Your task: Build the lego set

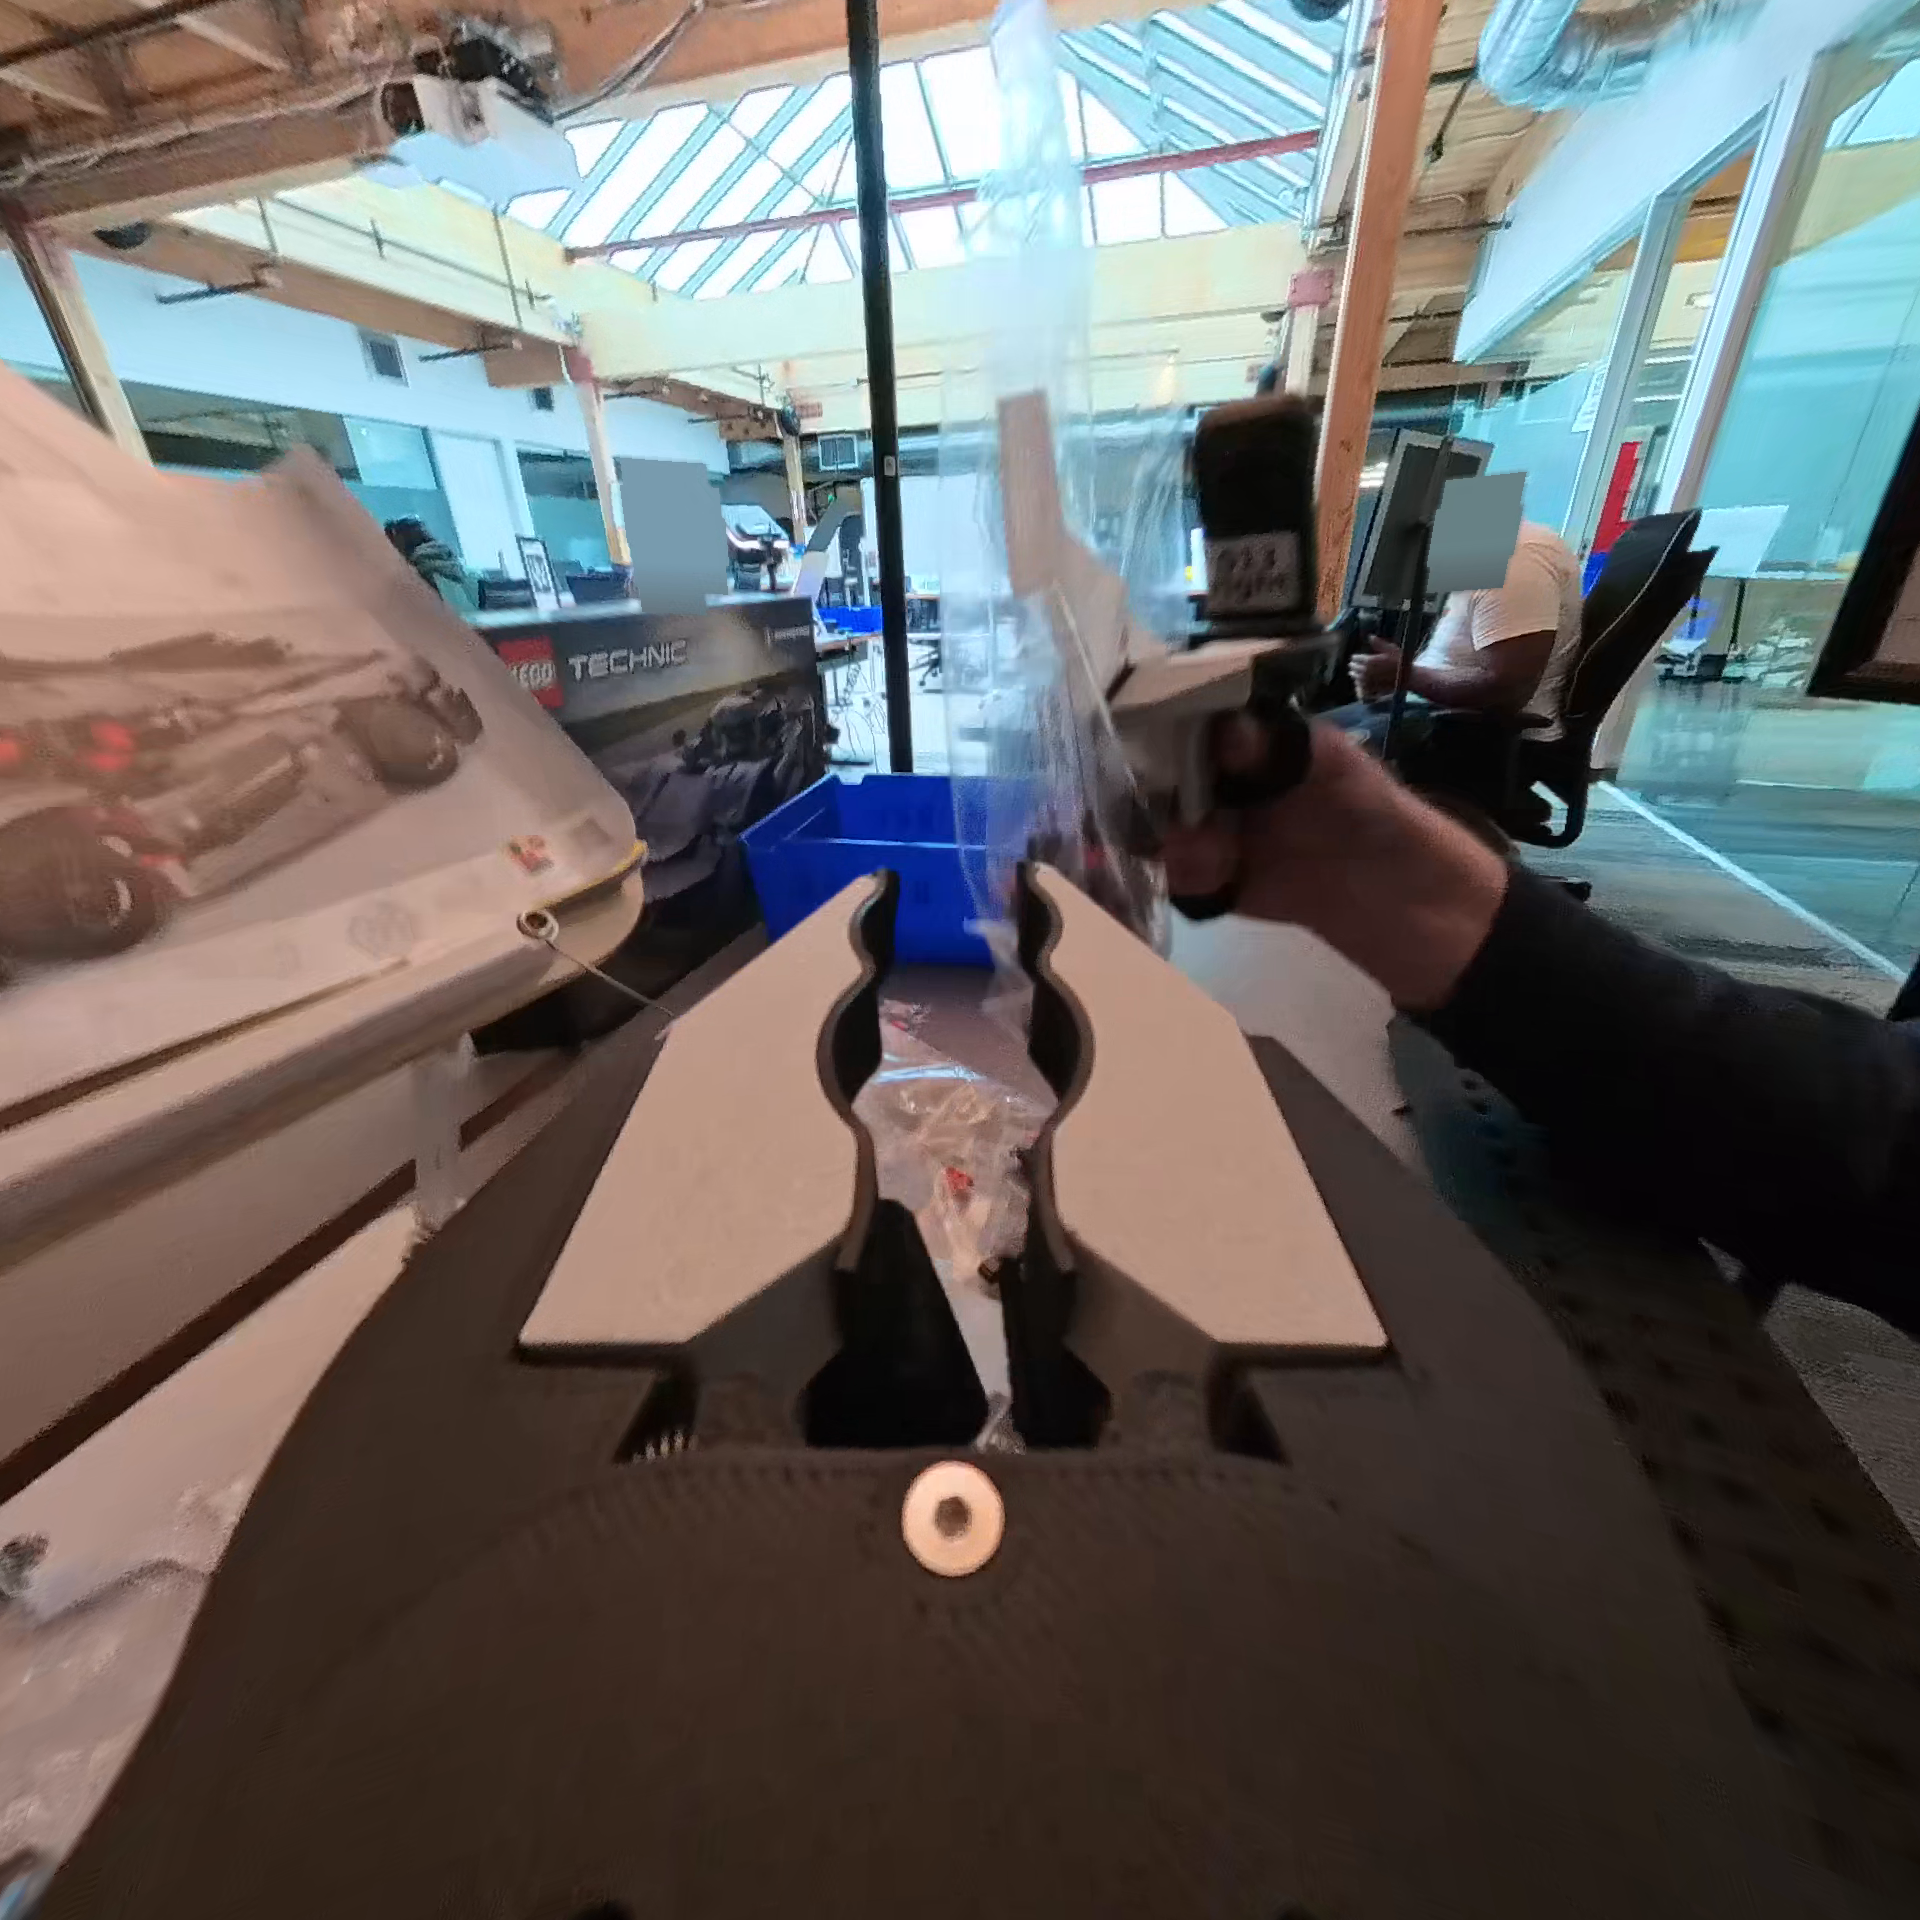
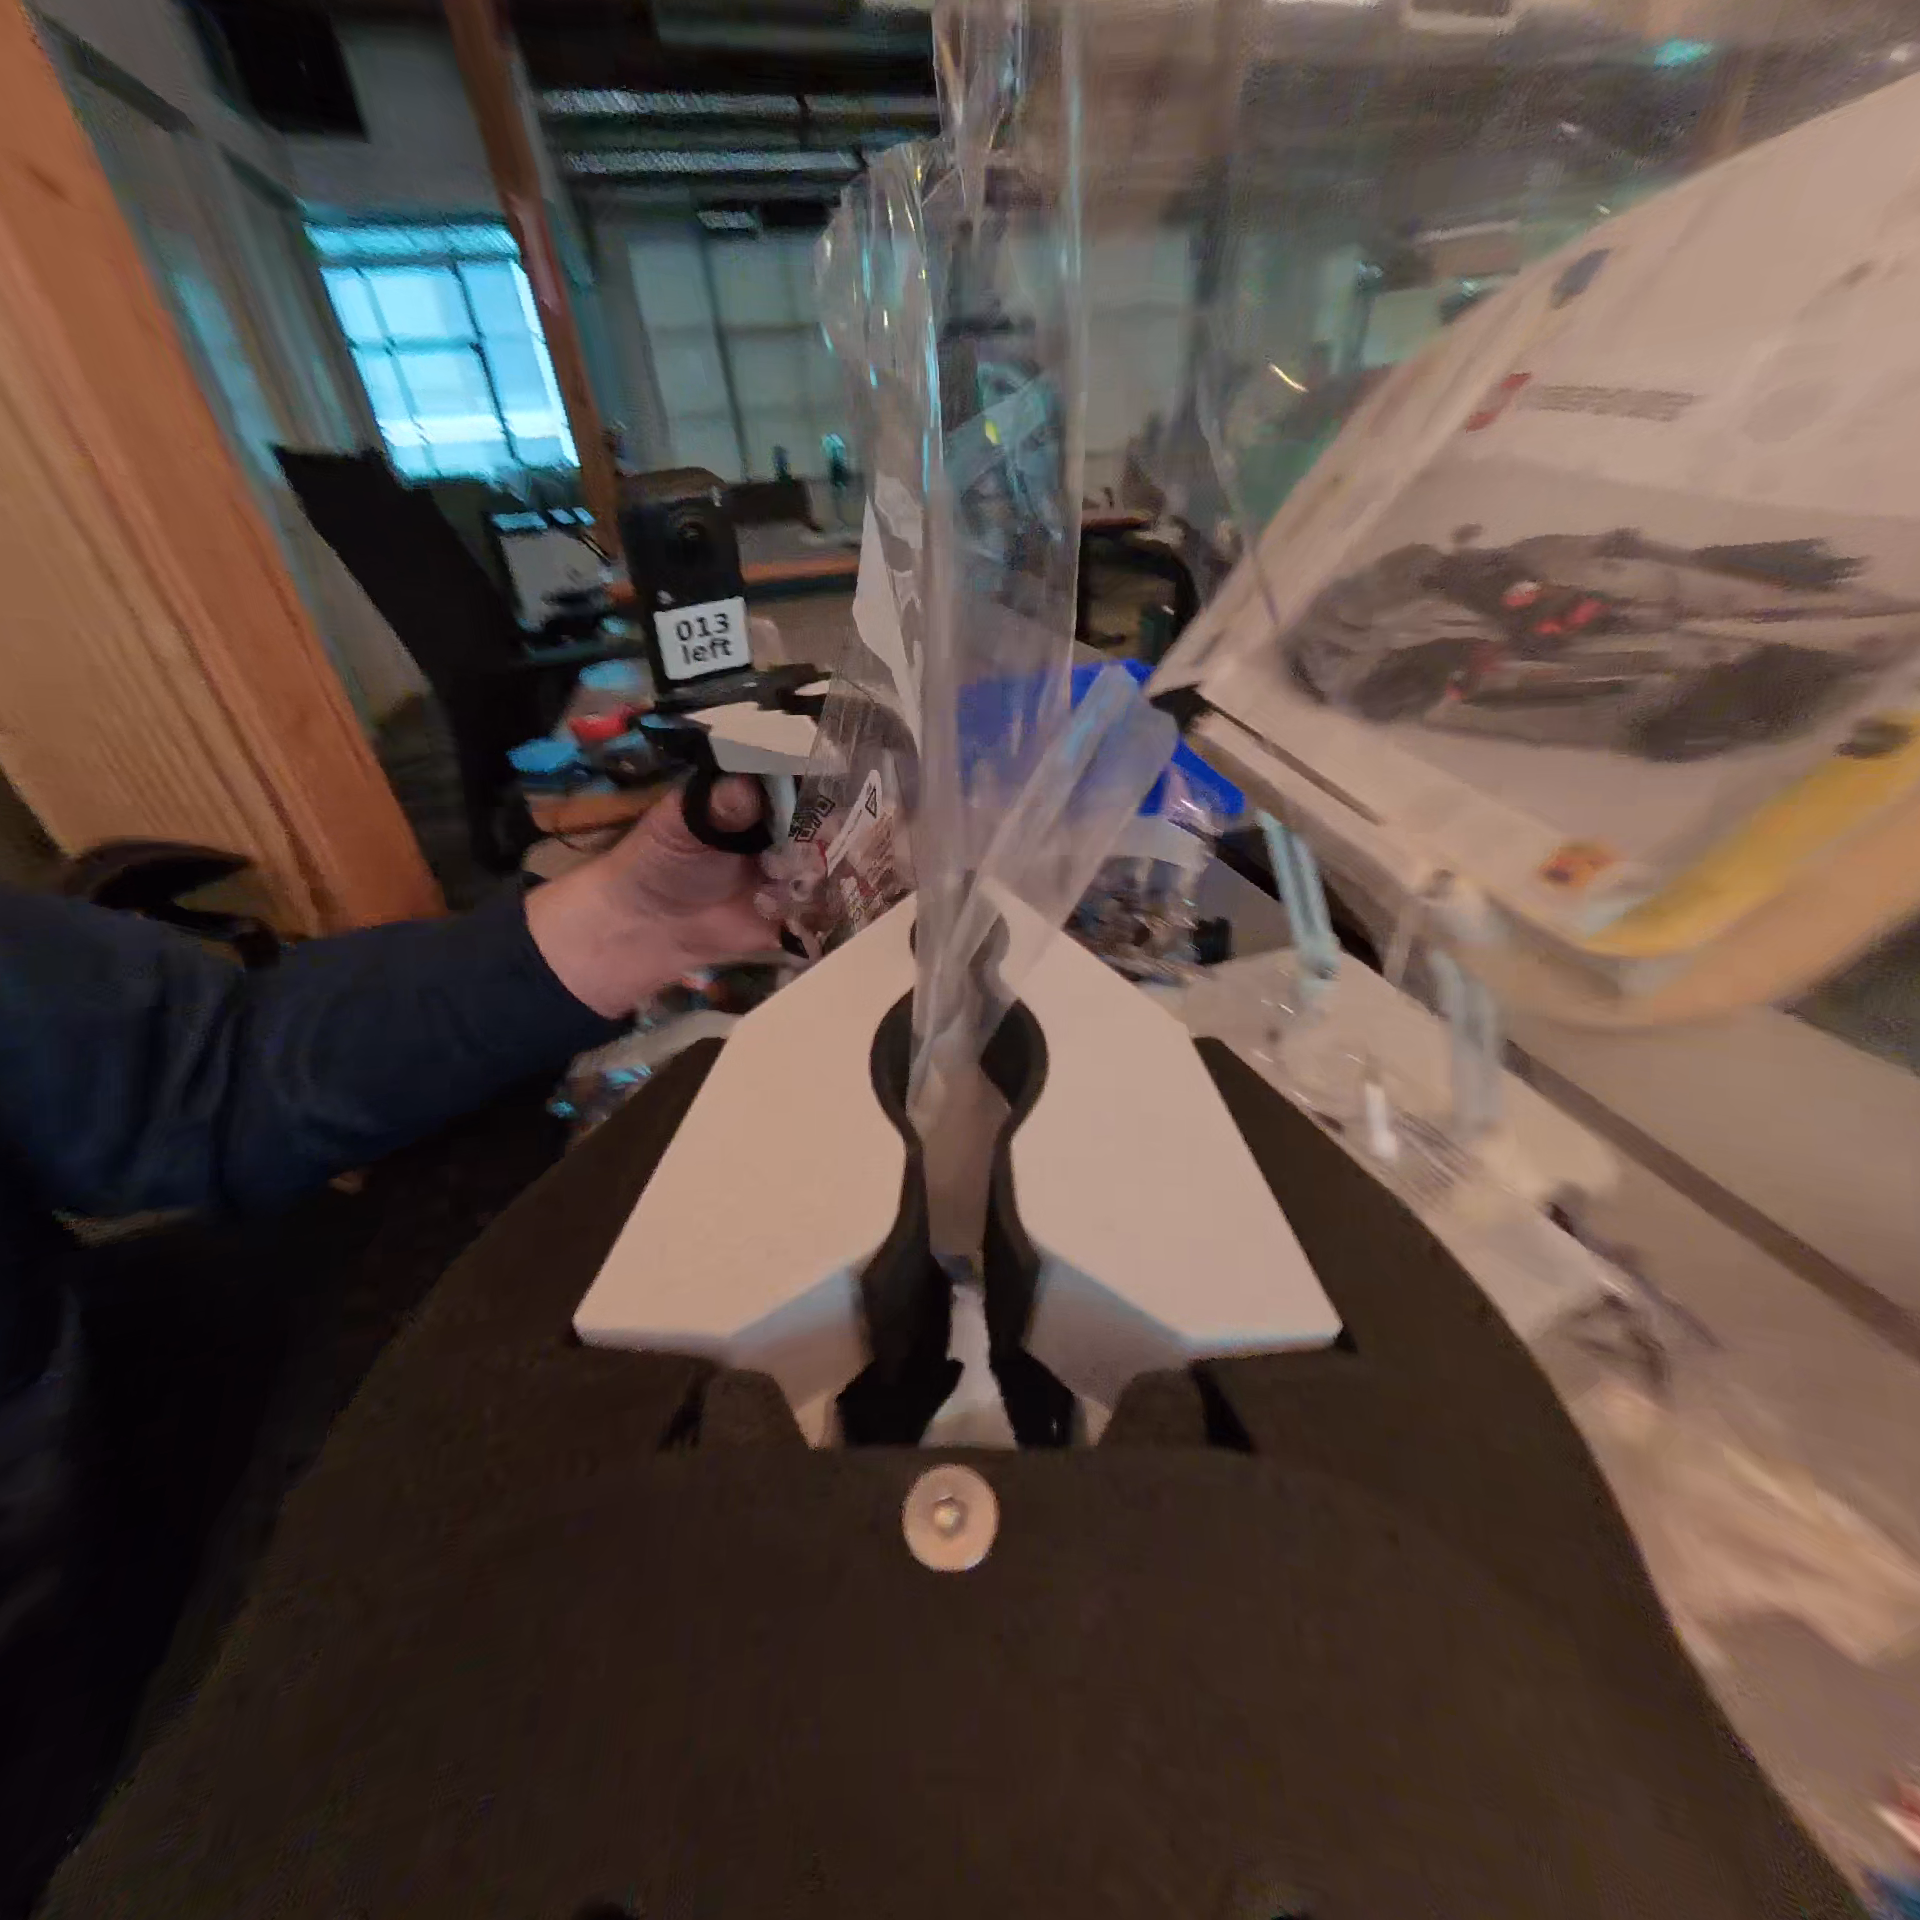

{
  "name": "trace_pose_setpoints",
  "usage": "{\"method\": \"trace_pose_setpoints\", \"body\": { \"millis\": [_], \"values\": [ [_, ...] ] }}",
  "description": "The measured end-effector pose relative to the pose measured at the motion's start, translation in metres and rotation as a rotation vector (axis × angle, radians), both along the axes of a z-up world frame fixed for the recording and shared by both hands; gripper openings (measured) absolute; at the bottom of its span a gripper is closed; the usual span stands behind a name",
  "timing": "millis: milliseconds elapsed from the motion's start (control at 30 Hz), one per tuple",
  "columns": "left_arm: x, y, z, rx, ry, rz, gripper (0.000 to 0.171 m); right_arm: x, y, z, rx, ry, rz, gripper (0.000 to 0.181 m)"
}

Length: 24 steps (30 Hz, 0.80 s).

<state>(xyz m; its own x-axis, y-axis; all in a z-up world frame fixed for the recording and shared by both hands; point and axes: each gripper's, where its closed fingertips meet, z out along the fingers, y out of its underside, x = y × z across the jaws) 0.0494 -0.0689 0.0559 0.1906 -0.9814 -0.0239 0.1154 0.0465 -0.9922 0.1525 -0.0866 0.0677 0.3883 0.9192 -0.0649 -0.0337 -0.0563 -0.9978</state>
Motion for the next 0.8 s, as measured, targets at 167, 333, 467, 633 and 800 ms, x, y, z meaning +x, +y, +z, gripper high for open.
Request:
{"method": "trace_pose_setpoints", "body": {
  "millis": [167,333,467,633,800],
  "values": [
    [0.013,0.006,-0.029,-0.051,0.074,0.008,0.027,0.093,0.011,0.021,0.013,-0.221,-0.225,0.000],
    [0.023,0.011,-0.050,-0.062,0.193,0.042,0.026,0.211,0.030,0.042,-0.058,-0.465,-0.423,0.000],
    [0.024,0.011,-0.049,-0.061,0.180,0.045,0.026,0.284,0.037,0.023,-0.180,-0.680,-0.441,0.000],
    [0.030,0.012,-0.059,-0.074,0.211,0.033,0.026,0.338,0.036,-0.042,-0.460,-0.806,-0.298,0.000],
    [0.034,0.013,-0.063,-0.073,0.224,0.032,0.026,0.354,0.048,-0.104,-0.612,-0.876,-0.212,0.000]
  ]
}}
